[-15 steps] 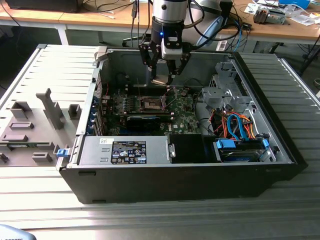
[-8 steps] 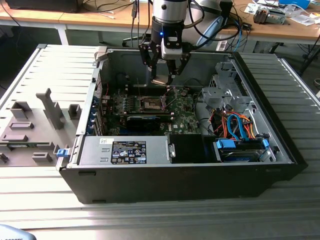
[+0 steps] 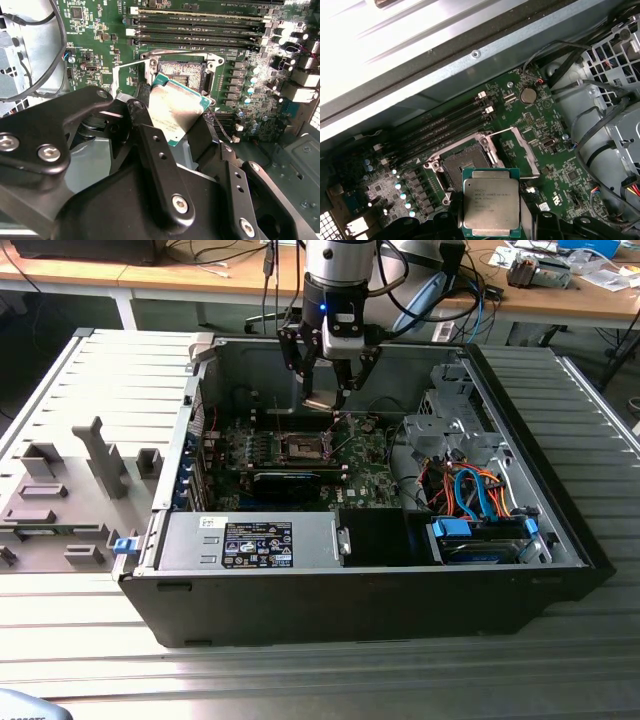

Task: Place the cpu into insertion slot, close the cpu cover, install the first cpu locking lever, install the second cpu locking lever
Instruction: 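Place the cpu into insertion slot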

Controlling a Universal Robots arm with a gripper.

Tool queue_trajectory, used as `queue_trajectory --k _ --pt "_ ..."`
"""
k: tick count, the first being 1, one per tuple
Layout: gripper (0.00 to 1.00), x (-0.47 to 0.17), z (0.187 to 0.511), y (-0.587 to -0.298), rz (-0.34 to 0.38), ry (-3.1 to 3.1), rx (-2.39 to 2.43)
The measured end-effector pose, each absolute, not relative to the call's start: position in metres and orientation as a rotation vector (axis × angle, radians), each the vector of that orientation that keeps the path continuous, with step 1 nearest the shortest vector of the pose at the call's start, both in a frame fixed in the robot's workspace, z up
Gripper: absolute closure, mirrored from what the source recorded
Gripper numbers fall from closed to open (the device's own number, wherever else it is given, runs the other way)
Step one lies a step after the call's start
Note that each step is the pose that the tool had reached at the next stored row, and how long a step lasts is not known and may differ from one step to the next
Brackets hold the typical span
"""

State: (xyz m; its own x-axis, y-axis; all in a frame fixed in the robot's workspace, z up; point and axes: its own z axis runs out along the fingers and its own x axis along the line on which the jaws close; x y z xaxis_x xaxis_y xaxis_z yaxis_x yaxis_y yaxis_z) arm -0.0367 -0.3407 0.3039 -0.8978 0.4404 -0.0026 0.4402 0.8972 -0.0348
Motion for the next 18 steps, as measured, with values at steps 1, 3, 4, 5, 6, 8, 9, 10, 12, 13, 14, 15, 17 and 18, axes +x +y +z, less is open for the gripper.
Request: queue_trajectory --k 1,3,4,5,6,8,9,10,12,13,14,15,17,18 --pt "0.45 -0.0367 0.3039 -0.3407 0.055 -3.054 -0.710" --pt "0.45 -0.0367 0.3039 -0.3407 0.057 -3.054 -0.712" --pt "0.45 -0.0367 0.3039 -0.3407 0.057 -3.054 -0.713" --pt "0.45 -0.0367 0.3039 -0.3407 0.058 -3.054 -0.714" --pt "0.45 -0.0367 0.3039 -0.3407 0.059 -3.054 -0.715" --pt "0.45 -0.0367 0.3039 -0.3407 0.061 -3.053 -0.717" --pt "0.45 -0.0367 0.3039 -0.3407 0.062 -3.053 -0.719" --pt "0.45 -0.0367 0.3039 -0.3407 0.064 -3.053 -0.720" --pt "0.45 -0.0367 0.3039 -0.3407 0.065 -3.053 -0.721" --pt "0.45 -0.0367 0.3039 -0.3407 0.066 -3.053 -0.722" --pt "0.45 -0.0368 0.3039 -0.3407 0.067 -3.053 -0.723" --pt "0.45 -0.0367 0.3039 -0.3407 0.068 -3.053 -0.724" --pt "0.45 -0.0367 0.3039 -0.3407 0.069 -3.053 -0.725" --pt "0.45 -0.0367 0.3039 -0.3407 0.070 -3.053 -0.726"
